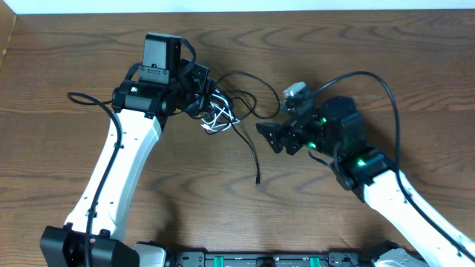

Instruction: Untangle cables

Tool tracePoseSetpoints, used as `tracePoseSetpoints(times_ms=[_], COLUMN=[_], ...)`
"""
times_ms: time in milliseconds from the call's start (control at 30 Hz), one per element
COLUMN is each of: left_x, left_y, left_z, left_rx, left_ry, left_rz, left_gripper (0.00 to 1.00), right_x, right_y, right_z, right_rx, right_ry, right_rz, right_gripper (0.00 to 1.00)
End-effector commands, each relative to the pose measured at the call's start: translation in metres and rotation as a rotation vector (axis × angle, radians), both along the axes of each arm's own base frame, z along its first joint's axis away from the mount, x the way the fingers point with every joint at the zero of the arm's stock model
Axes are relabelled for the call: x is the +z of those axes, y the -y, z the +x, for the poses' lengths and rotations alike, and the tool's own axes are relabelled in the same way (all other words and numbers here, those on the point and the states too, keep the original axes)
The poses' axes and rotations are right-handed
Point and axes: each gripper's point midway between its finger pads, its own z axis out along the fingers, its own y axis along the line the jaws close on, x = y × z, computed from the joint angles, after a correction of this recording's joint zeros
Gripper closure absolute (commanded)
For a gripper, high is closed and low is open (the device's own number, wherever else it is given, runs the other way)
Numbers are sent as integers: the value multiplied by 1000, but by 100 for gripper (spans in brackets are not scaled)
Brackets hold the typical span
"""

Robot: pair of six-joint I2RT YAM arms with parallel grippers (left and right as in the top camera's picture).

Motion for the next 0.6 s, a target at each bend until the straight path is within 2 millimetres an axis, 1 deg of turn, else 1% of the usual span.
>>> tracePoseSetpoints(times_ms=[0,133,233,267,300,400,467,500,567], left_x=[10,10,12,12,14,18,22,23,25], left_y=[7,14,24,28,32,42,48,51,55], left_z=[-2,-5,-7,-8,-8,-7,-6,-6,-7], left_rx=[-13,-14,-35,-44,-53,-72,-87,-93,-102], left_ry=[6,-3,1,5,12,37,57,65,73], left_rz=[-44,-58,-62,-64,-66,-77,-82,-85,-87], left_gripper=[93,92,92,93,92,93,92,93,93], right_x=[-5,-15,-17,-18,-21,-33,-37,-39,-41], right_y=[-15,-28,-39,-41,-41,-38,-39,-39,-37], right_z=[-6,-8,-10,-10,-8,-3,-2,-2,1], right_rx=[99,135,159,157,144,98,98,97,83], right_ry=[-22,-30,-16,-13,-11,-20,-29,-31,-32], right_rz=[26,27,30,26,15,-27,-32,-35,-44], right_gripper=[18,19,19,19,21,24,27,30,44])
